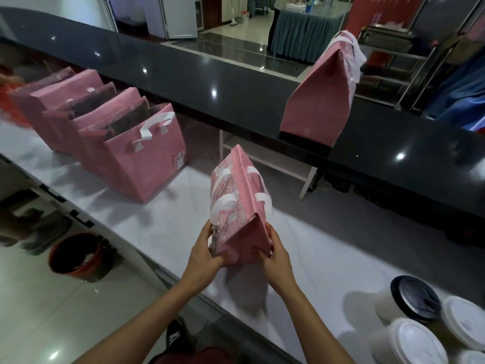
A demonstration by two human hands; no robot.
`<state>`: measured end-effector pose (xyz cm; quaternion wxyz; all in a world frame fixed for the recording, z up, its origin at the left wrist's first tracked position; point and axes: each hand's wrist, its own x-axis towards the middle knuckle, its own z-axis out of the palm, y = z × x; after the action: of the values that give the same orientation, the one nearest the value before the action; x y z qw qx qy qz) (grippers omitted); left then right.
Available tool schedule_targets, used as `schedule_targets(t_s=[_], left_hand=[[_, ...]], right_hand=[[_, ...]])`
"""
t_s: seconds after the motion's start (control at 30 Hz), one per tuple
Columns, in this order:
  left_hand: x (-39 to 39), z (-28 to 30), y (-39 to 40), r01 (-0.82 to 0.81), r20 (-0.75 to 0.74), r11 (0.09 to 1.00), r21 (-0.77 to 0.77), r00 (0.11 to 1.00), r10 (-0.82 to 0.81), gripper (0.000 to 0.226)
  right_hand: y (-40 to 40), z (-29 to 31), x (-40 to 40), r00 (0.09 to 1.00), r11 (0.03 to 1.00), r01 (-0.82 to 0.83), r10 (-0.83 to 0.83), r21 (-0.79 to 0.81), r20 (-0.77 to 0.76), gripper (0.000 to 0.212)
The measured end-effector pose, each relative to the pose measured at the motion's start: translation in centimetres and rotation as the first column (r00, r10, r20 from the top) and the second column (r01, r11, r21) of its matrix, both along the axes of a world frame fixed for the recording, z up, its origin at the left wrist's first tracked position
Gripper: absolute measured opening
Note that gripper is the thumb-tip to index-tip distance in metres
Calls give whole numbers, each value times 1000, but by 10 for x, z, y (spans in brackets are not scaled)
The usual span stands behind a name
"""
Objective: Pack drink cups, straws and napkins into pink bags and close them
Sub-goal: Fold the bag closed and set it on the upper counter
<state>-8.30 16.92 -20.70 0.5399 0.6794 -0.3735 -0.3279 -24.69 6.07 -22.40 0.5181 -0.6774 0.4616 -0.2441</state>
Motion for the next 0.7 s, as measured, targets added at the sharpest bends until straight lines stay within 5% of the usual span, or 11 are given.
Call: schedule_targets(t_s=[0.3, 0.7], left_hand=[[36, 16, 2, -65, 59, 997, -40, 996, 67, 79], [98, 99, -3, -115, 103, 949, -292, 983, 150, 73]], right_hand=[[7, 28, 24, 997, 992, -58, 63, -109, 49, 65], [-6, 115, 90, 971, 941, -83, 150, -329, 185, 67]])
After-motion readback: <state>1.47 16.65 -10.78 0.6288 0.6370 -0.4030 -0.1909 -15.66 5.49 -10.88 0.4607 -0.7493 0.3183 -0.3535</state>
